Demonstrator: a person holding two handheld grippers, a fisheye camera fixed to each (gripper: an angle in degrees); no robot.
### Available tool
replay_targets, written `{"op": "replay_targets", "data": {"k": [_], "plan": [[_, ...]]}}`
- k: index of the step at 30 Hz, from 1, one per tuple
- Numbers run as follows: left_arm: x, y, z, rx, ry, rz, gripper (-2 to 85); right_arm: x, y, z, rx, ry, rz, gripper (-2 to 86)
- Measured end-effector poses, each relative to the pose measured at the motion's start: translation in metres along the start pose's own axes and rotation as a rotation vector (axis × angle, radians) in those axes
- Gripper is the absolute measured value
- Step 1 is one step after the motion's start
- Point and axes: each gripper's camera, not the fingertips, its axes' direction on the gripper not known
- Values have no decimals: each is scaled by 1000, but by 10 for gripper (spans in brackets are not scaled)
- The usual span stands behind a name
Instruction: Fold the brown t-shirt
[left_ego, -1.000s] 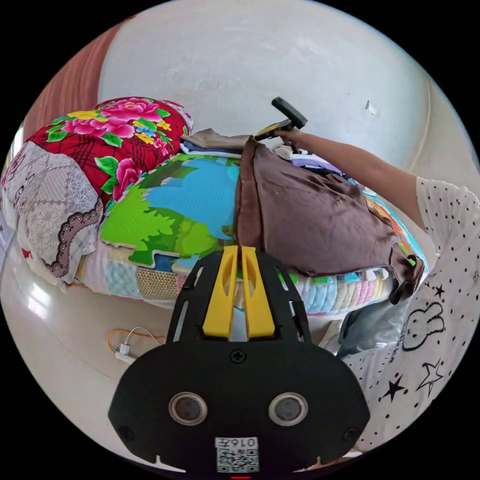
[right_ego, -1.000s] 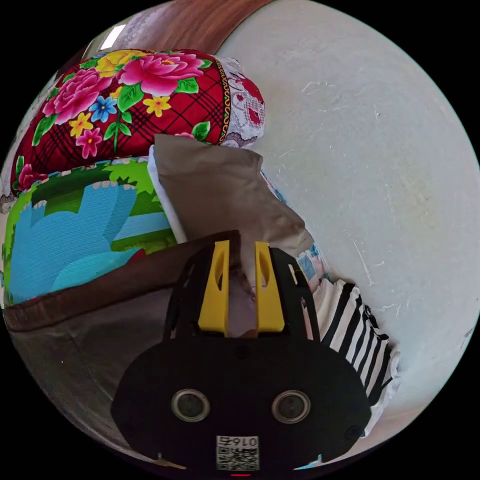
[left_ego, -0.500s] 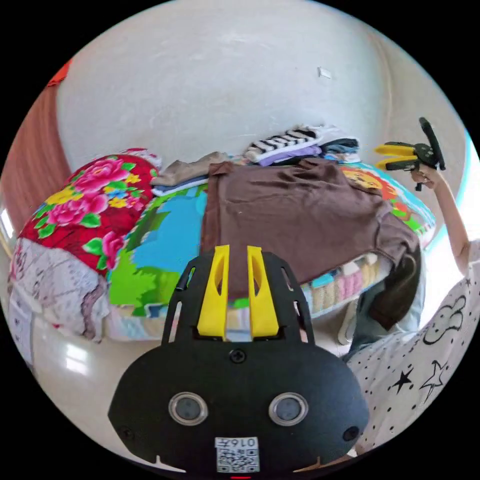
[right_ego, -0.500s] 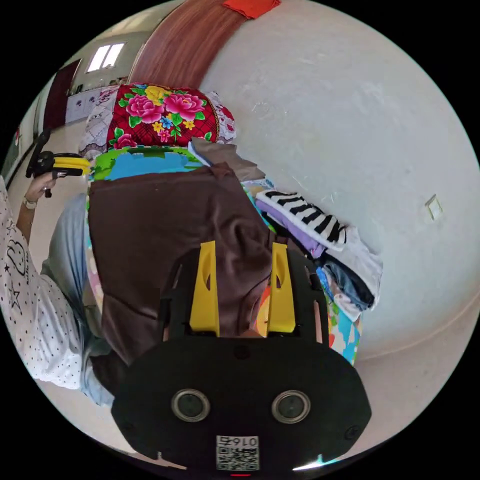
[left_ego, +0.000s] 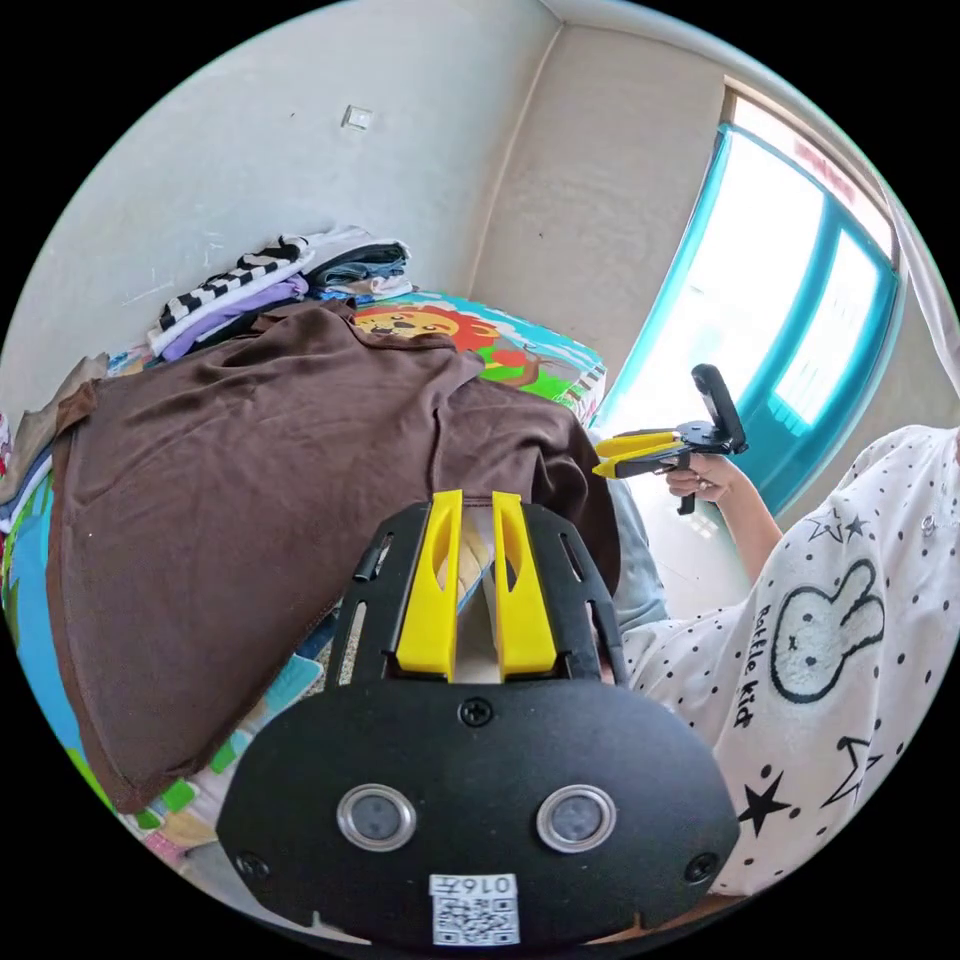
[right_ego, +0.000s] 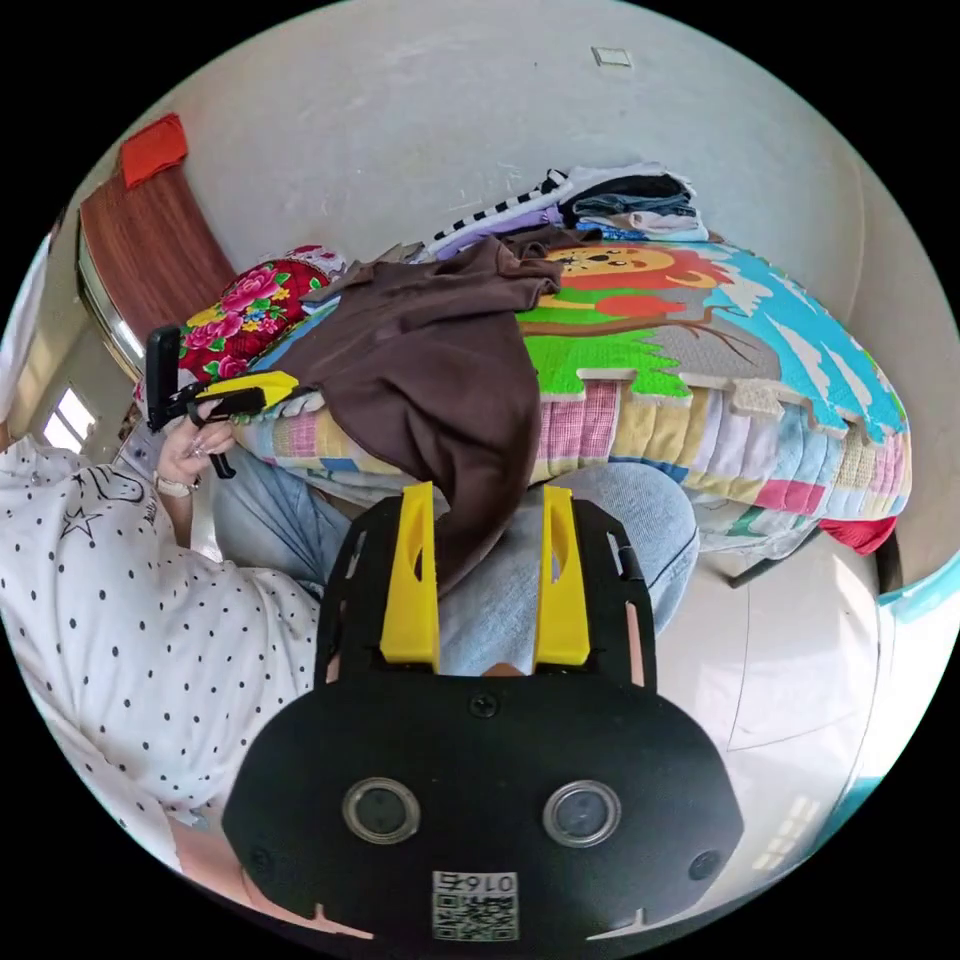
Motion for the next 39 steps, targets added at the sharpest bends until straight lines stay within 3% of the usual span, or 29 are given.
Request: {"op": "replay_targets", "data": {"k": [3, 4, 8, 10, 13, 18, 20, 22, 27, 32, 35, 39], "plan": [[-2, -7, -12, 20, -28, 19, 45, 18, 0, 6, -97, -31, -31, 70], [-1, -8, -15, 24, -34, 27, 45, 19, 2, -3, -65, -126, -109, 25], [-9, -12, -32, 53, -67, 30, 44, 24, -5, -60, 186, -469, -388, 3], [-15, -16, -38, 61, -78, 19, 43, 35, -24, -77, 293, -552, -407, 1], [-24, -23, -45, 68, -112, 6, 42, 64, -73, -82, 391, -644, -256, 1], [-50, -32, -35, 60, -139, -69, 46, 95, -155, -30, 244, -463, -71, 11], [-60, -33, -28, 28, -135, -106, 51, 102, -186, 10, -27, -296, -81, 21], [-67, -32, -24, 10, -128, -128, 55, 106, -188, 21, -121, -228, -111, 32], [-76, -34, -19, 35, -98, -128, 59, 121, -138, -35, 127, -266, -179, 75], [-72, -51, 3, 2, -87, -67, 60, 137, -57, -80, 257, 40, -190, 149], [-70, -58, 21, -4, -88, -66, 57, 146, -27, -77, 226, 119, -192, 138], [-70, -63, 45, -34, -137, -79, 35, 164, -21, -56, 99, -44, -134, 125]]}}
